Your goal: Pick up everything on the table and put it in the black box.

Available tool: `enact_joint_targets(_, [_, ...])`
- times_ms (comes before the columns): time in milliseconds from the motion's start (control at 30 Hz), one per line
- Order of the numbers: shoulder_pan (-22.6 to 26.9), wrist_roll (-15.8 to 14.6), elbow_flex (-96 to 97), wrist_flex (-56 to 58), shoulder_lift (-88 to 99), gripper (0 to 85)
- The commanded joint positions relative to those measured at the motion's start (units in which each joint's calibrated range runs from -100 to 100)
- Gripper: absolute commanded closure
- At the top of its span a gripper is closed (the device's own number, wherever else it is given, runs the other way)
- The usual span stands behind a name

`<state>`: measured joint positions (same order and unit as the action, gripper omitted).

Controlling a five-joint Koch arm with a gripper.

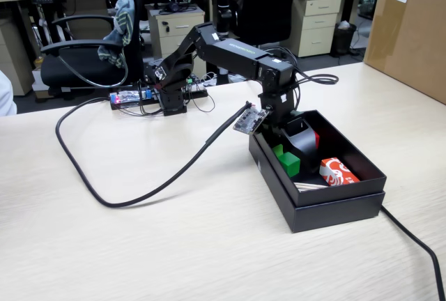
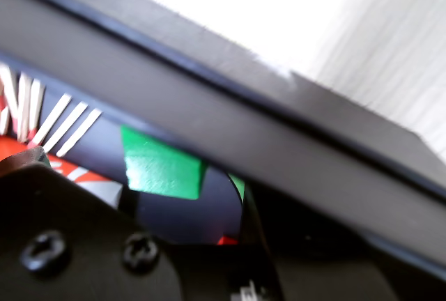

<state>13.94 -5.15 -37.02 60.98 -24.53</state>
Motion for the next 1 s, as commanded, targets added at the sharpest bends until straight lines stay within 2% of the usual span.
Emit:
enact_joint_targets(0, [-0.54,0.68,-0.79,-0.89,10.13,36.6])
enact_joint_targets(333, [-3.17,1.03,11.72,-1.41,47.54,35.4])
enact_joint_targets(700, [-9.57,1.07,38.37,-5.12,88.04,35.4])
enact_joint_targets(967, [-12.21,1.03,72.01,-25.77,111.45,35.8])
